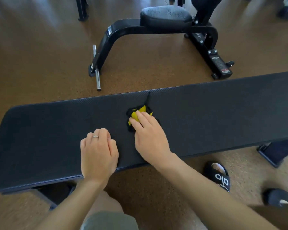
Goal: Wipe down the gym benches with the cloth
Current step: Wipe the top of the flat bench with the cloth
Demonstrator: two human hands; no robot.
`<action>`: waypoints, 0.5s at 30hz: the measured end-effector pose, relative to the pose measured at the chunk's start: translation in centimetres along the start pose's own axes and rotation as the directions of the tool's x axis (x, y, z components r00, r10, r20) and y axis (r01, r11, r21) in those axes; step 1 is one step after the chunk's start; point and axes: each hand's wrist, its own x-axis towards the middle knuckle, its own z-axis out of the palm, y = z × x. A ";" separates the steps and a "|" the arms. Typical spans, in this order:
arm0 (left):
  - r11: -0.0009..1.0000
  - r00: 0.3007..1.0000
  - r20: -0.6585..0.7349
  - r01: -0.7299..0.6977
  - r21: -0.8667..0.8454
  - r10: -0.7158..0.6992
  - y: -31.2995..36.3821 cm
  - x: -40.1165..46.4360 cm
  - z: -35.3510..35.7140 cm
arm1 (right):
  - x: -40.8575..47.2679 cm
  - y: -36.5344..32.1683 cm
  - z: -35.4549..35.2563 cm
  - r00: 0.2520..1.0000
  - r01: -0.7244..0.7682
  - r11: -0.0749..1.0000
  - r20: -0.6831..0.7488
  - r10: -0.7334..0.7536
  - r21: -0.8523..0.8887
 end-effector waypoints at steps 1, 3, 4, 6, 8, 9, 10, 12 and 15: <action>1.000 1.000 0.004 -0.006 0.000 0.006 0.0 -0.1 -0.1 | -0.6 0.9 -0.5 0.999 0.050 0.999 0.018 -0.050 -0.004; 1.000 1.000 0.000 -0.006 -0.017 0.006 -0.1 -0.1 -0.1 | -0.6 4.5 -1.8 0.997 0.075 0.997 0.007 -0.074 -0.032; 1.000 1.000 0.000 -0.001 -0.026 0.001 -0.1 0.0 -0.1 | -0.4 6.8 -2.6 0.999 0.023 0.998 -0.033 -0.026 -0.063; 1.000 1.000 -0.003 0.000 -0.026 -0.001 -0.1 -0.1 0.0 | -0.5 10.8 -4.4 0.980 -0.176 0.977 -0.117 0.162 -0.119; 1.000 1.000 -0.011 -0.002 -0.014 0.002 0.0 -0.2 0.1 | -1.2 11.0 -4.8 0.913 -0.391 0.910 -0.181 0.365 -0.138; 1.000 1.000 -0.016 -0.006 -0.014 0.005 0.1 -0.2 0.0 | -1.4 9.4 -4.1 0.875 -0.470 0.871 -0.207 0.438 -0.142; 1.000 1.000 -0.020 -0.008 -0.019 0.008 0.1 -0.2 0.0 | -1.6 7.0 -3.4 0.856 -0.501 0.854 -0.224 0.466 -0.137; 1.000 1.000 -0.023 -0.008 -0.023 0.007 0.1 -0.3 -0.1 | -2.4 1.2 -1.3 0.904 -0.403 0.907 -0.209 0.374 -0.123; 0.999 0.999 -0.013 -0.032 -0.016 0.032 -0.3 0.0 -0.2 | -4.2 -5.2 0.5 0.986 -0.151 0.988 -0.083 0.148 -0.032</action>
